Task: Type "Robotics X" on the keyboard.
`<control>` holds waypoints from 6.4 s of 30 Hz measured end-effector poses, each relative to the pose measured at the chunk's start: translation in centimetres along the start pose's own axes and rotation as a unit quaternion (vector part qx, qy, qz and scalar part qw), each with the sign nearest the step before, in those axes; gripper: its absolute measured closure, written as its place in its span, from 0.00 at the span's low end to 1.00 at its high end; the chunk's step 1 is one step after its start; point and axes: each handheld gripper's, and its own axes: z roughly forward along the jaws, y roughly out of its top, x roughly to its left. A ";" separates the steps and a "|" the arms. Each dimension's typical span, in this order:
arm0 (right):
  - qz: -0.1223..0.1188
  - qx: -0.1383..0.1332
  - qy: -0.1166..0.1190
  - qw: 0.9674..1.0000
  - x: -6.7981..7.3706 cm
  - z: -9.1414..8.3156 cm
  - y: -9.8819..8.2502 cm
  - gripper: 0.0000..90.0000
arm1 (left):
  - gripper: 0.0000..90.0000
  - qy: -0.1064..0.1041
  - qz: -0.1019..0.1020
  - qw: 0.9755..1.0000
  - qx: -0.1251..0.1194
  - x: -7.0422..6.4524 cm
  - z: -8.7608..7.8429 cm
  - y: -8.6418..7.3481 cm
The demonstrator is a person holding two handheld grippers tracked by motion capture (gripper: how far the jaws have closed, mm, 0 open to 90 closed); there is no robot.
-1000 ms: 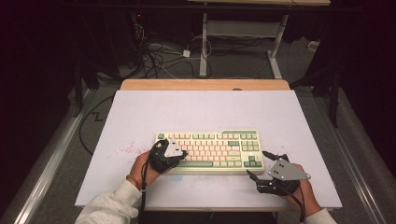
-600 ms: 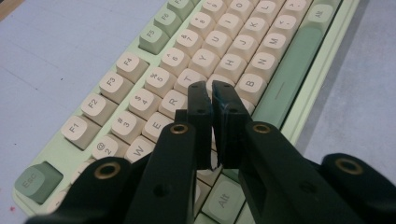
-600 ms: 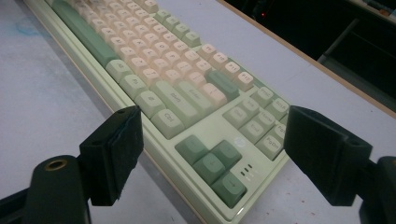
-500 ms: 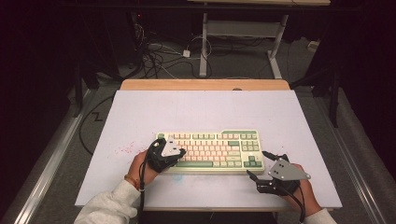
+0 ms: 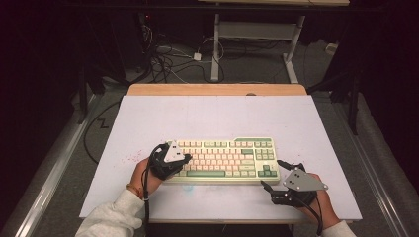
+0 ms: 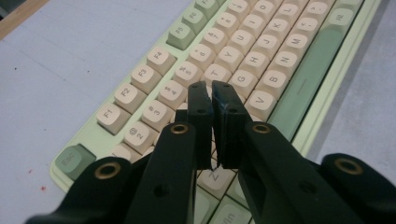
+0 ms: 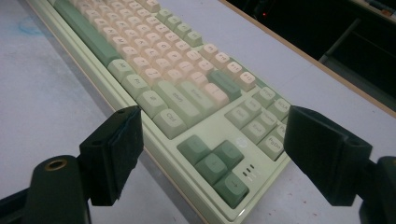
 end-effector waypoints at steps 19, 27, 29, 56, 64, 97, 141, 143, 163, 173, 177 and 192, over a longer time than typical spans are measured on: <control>-0.004 0.003 0.003 1.000 0.1 0.1 0.0 0.23 | 0.94 -0.005 -0.010 1.000 0.015 0.6 0.7 -0.5; -0.002 0.006 0.002 1.000 0.1 0.2 -0.1 0.23 | 0.94 -0.006 -0.009 1.000 0.028 0.4 1.3 -0.7; -0.003 0.007 0.003 1.000 0.1 0.2 -0.1 0.23 | 0.95 -0.005 -0.010 0.999 0.036 0.4 1.7 -0.9; -0.004 0.007 0.002 1.000 0.1 0.2 0.0 0.23 | 0.93 0.011 -0.004 1.000 -0.027 -0.1 -0.7 0.1; -0.003 0.007 0.003 1.000 0.2 0.2 0.0 0.23 | 0.89 0.009 0.003 0.999 -0.035 -0.4 -0.8 0.2; -0.005 0.007 0.006 1.000 0.3 0.2 0.1 0.23 | 0.93 -0.012 0.028 0.998 -0.052 -1.9 -1.9 0.5; 0.001 0.004 0.011 1.000 0.4 0.3 0.3 0.23 | 0.93 0.015 0.018 0.999 -0.034 -1.2 -3.8 -3.5; 0.000 0.005 0.011 1.000 0.4 0.3 0.3 0.23 | 0.93 0.016 0.018 0.999 -0.033 -1.2 -3.9 -3.6; -0.003 0.008 0.016 1.000 0.7 0.5 0.6 0.25 | 0.93 0.027 0.012 0.999 -0.020 -1.0 -4.3 -4.9; -0.002 0.004 0.039 0.999 1.1 1.4 2.2 0.48 | 0.91 0.037 0.002 0.999 -0.019 -0.8 -4.7 -6.0; -0.007 0.011 0.063 0.998 1.5 2.2 3.0 0.67 | 0.91 0.039 -0.003 0.999 -0.023 -0.8 -4.8 -6.3; -0.002 0.013 0.120 0.993 2.7 5.3 6.2 1.00 | 0.80 0.040 0.003 0.999 -0.022 -1.0 -4.8 -6.5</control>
